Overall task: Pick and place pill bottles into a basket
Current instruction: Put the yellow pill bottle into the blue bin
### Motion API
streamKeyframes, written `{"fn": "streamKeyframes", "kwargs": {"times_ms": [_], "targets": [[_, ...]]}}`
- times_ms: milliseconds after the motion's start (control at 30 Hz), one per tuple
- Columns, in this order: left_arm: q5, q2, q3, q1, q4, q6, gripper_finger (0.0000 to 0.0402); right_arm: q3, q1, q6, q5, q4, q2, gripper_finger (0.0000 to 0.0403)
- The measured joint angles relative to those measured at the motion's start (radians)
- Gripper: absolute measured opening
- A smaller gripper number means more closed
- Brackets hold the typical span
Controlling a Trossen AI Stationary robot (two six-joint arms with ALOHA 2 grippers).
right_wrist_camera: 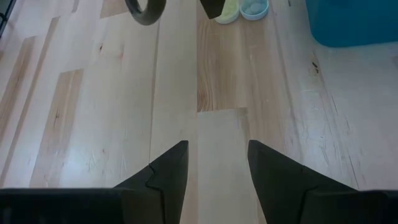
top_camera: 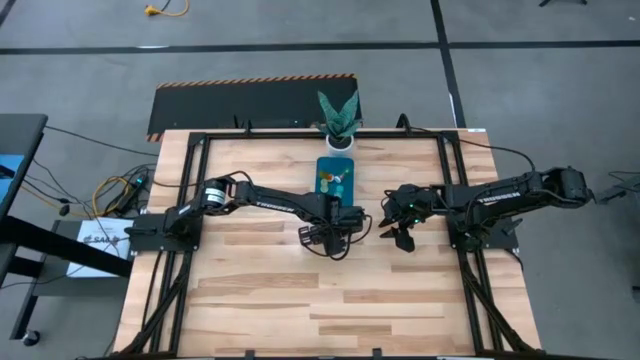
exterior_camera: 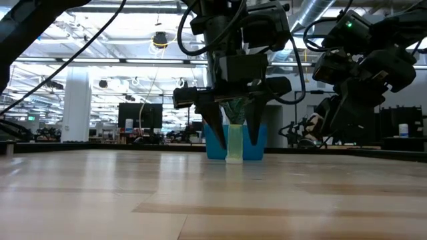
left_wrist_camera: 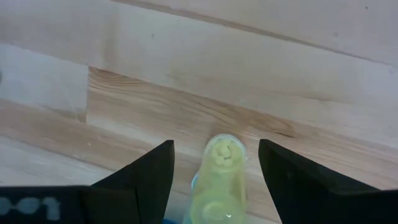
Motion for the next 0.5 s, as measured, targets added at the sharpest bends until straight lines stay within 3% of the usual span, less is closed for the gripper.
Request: {"fn": "streamKeyframes", "kwargs": {"times_ms": [500], "targets": [[-0.001, 0.000, 0.001, 0.000, -0.002, -0.008, 0.0210, 0.000, 0.000, 0.000, 0.000, 0.000, 0.000, 0.0159]]}}
